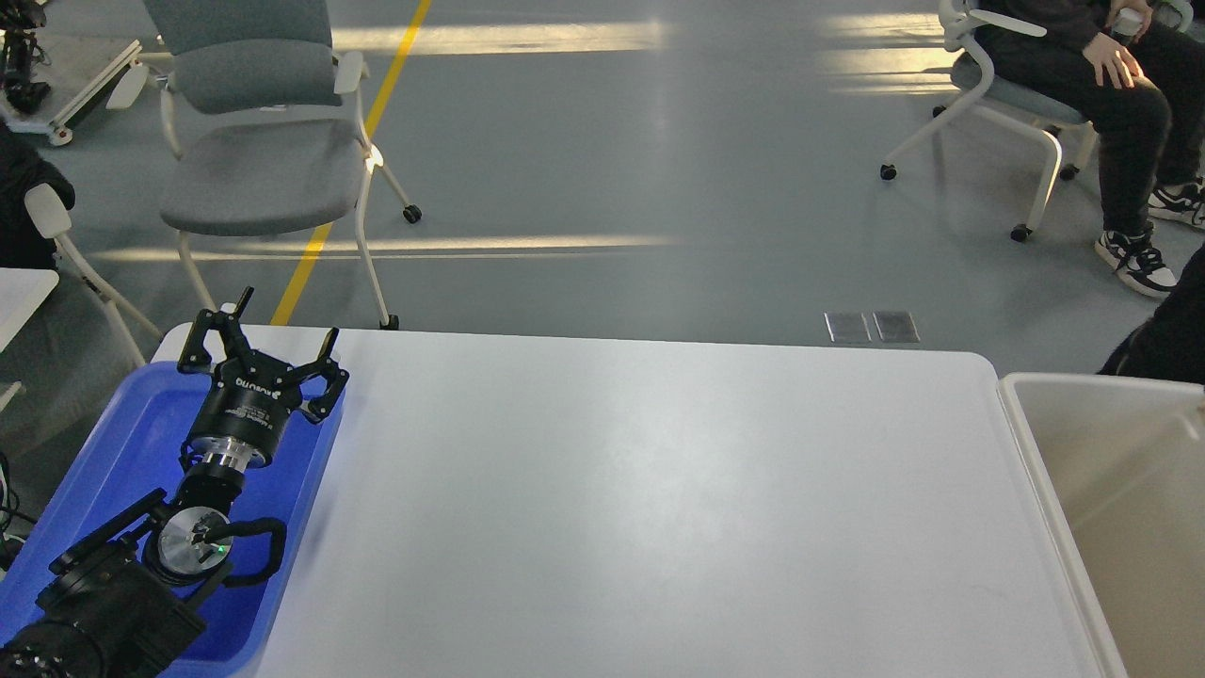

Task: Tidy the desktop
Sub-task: 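Release the paper ball from the right gripper into the white bin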

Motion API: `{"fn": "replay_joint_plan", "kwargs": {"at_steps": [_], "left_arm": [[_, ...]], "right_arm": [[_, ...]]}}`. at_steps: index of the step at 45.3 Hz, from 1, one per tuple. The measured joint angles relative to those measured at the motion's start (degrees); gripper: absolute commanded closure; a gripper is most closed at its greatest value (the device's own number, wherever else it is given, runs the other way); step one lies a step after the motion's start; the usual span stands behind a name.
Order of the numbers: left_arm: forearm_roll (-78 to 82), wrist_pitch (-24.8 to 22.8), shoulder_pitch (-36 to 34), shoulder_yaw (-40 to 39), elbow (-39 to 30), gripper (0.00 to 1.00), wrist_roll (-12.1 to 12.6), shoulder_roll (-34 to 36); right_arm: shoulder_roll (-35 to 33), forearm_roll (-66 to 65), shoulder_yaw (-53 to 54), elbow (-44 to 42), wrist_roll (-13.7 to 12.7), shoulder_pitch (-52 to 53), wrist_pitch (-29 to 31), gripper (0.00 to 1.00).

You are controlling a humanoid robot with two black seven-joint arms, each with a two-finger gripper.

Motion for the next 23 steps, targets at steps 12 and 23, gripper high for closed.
{"fn": "replay_joint_plan", "kwargs": {"at_steps": [12,23], "left_arm": [[0.00,0.02,0.01,0.00,0.00,0.00,0.00,0.00],[0.00,0.07,0.01,0.00,0.00,0.00,0.00,0.00]], "right_arm": [[11.48,18.31,0.40,-16.83,0.99,-5.51,-0.59,1.00],[22.58,27.84,0.53,-33.56,1.17,-9.23,-0.34,1.00]]}}
